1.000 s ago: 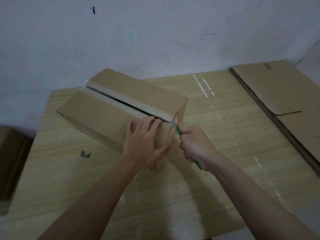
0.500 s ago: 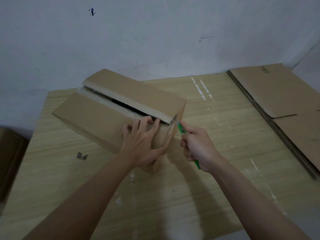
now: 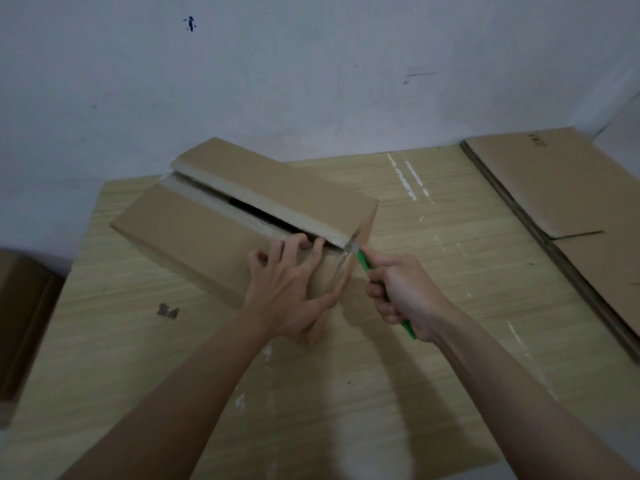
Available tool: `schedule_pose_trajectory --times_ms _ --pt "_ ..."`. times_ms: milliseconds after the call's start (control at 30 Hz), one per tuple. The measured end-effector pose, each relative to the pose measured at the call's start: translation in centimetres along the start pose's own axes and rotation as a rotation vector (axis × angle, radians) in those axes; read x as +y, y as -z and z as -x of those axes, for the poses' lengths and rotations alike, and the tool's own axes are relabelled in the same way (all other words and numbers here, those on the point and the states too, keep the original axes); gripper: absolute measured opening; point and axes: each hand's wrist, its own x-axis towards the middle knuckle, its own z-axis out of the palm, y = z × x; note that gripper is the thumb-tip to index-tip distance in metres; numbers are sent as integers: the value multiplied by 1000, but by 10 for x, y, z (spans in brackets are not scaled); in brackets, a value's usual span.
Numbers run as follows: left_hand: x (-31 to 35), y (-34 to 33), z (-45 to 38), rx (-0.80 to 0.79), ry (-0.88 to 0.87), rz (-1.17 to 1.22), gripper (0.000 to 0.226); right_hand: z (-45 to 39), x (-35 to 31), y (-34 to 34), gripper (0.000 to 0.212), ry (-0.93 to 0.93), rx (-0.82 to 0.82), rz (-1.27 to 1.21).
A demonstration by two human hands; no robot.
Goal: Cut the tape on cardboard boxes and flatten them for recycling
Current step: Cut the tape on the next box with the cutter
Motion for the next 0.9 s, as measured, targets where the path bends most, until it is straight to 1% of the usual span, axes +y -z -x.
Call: schedule_pose_trajectory --times_ms 67,133,233,333,467,667,800,900 --pt "0 0 0 -1 10 5 106 -3 0 -1 44 -4 -4 19" --pt "-1 -3 -2 3 6 30 102 -8 -1 -8 44 -4 -10 33" --pt "-1 -7 -3 111 -25 23 95 -10 -1 -13 37 5 -4 50" --pt "1 -1 -3 27 -20 54 102 -8 4 -3 48 17 0 29" --pt "-2 5 -10 46 -119 148 103 -2 7 1 57 68 18 92" --pt "-7 5 -17 143 -183 286 85 0 6 2 60 100 20 150" --pt "-7 1 -17 215 -209 298 78 3 9 5 59 83 -20 105" --pt "-6 -1 -17 223 -210 314 75 6 10 7 58 62 -50 91"
